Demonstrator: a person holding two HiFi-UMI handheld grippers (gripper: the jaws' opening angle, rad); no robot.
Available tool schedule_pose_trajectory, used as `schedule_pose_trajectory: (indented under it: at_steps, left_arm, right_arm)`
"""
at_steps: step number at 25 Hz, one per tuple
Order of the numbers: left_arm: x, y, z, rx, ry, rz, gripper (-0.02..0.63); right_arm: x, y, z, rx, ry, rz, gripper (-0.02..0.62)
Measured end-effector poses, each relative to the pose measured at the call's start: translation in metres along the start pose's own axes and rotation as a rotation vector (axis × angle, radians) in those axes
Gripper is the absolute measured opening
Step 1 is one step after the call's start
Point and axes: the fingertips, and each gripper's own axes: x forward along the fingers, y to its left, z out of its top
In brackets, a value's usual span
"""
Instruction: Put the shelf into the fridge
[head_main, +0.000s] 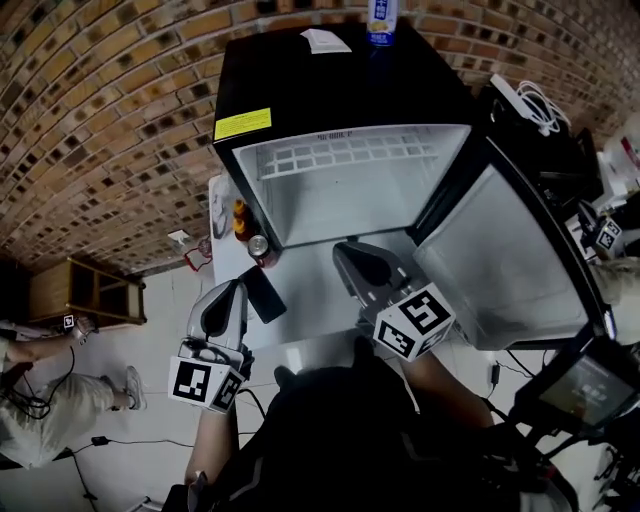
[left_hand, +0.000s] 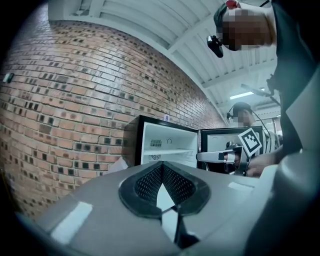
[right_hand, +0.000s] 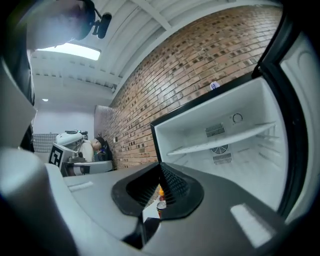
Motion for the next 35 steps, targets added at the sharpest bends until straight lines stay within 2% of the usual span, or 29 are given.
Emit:
schedule_pose_trajectory:
  at_steps: [4,7,14,17,25,35]
  left_arm:
    - [-0.028,0.034,0.008,-0.011,-0.036,-0.035,0.006]
    - [-0.047,0.054,-0.004,-0.028,-0.009,-0.017,0.006]
    - [-0.061,0.075,-0.011,-0.062,-0.02,-0.002,0.006]
    - [-0.061,0.081,-0.01,-0.079,-0.035,0.012,0.006]
    - [-0.051,0.066,-0.008,-0.087,-0.024,-0.005,0.006]
    - [-0.041,0.051,-0.011,-0.105,-0.009,-0.026,0.006]
  right_arm:
    - [0.026,0.027,-0.002,0.02,0.008,-0.007,0.006]
    - [0.038,0.046,-0.007,0.036,0.02,0.001,0.007]
    - [0.053,0.067,-0.012,0.023,0.042,0.035,0.006]
    - [0.054,0.068,-0.014,-0.023,0.073,0.065,0.006]
    - [0.037,0.058,0.0,-0.013,0.043,0.083,0.006]
    - [0.024,0.047,-0.006,-0.035,0.066,0.067,0.006]
